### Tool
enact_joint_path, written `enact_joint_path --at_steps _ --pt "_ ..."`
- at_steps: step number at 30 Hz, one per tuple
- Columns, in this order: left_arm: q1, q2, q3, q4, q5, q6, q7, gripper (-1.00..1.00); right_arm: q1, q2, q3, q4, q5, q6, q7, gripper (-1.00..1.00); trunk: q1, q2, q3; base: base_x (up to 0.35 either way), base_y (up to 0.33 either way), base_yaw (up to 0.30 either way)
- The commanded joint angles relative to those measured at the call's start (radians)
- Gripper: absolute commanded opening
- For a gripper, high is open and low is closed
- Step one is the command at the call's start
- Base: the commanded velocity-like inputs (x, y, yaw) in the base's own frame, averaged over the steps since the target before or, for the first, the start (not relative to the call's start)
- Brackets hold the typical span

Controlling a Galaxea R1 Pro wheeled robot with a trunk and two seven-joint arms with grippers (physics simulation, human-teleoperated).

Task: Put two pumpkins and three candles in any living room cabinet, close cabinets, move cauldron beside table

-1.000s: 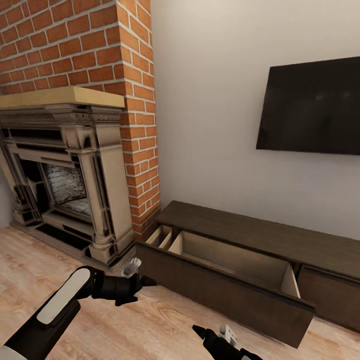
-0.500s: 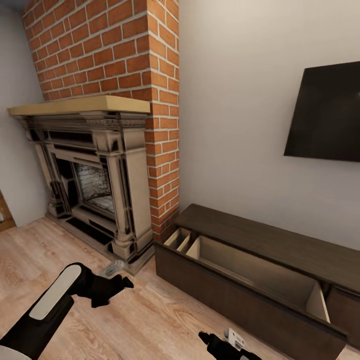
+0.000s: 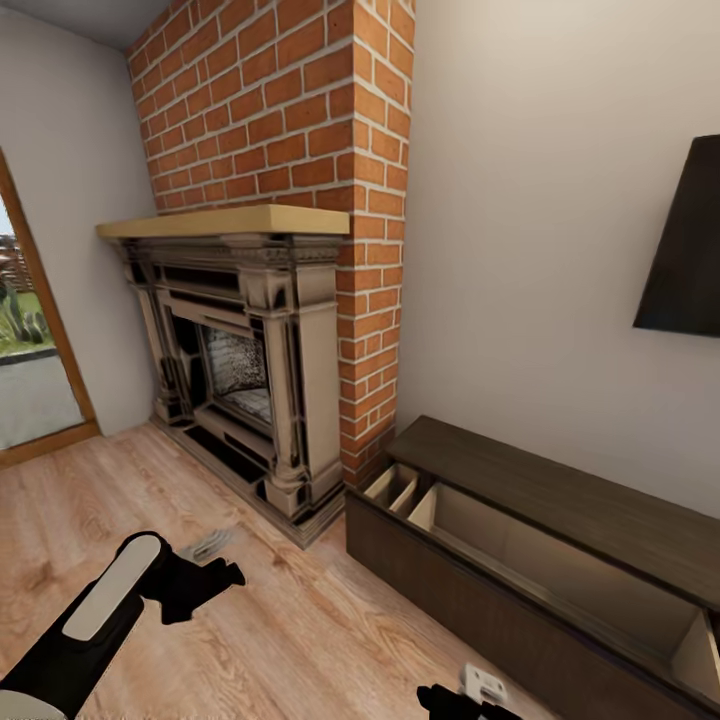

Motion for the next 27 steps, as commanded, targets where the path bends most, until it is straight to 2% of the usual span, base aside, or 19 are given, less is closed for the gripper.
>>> enact_joint_path --at_steps 1,3,7,13,18,21,27 --pt "-0.001 0.0 0.002 0.0 0.002 -0.001 0.011 1.0 -0.001 0.001 0.008 0.001 0.012 0.001 0.003 1.0 -0.004 0.007 0.002 0.0 0.0 0.276" --pt "-0.001 -0.002 0.006 0.001 -0.012 -0.001 0.011 1.0 -0.001 0.003 0.008 0.0 0.067 0.003 0.001 1.0 -0.012 0.021 0.007 0.0 0.0 0.267" --pt "-0.001 -0.004 0.008 0.001 -0.016 -0.001 0.009 1.0 -0.001 0.003 0.007 0.0 0.094 0.004 0.007 1.0 -0.027 0.049 0.016 0.0 0.0 0.241" --pt "-0.001 -0.003 0.009 0.002 -0.017 -0.001 0.006 1.0 -0.001 0.002 0.006 0.0 0.097 0.004 0.024 1.0 -0.05 0.091 0.031 0.0 0.0 0.159" --pt "-0.001 -0.004 0.01 0.002 -0.017 -0.001 0.007 1.0 -0.001 0.001 0.005 0.0 0.097 0.014 0.104 1.0 -0.069 0.126 0.046 0.0 0.0 0.114" --pt "-0.001 -0.004 0.011 0.002 -0.016 0.0 0.006 1.0 -0.001 0.002 0.005 0.0 0.097 0.023 0.128 1.0 -0.081 0.147 0.055 0.0 0.0 0.243" --pt "-0.001 -0.002 0.016 0.002 -0.016 0.001 0.001 1.0 -0.001 0.004 0.006 0.0 0.098 0.065 0.14 1.0 -0.081 0.147 0.054 0.0 0.0 0.271"
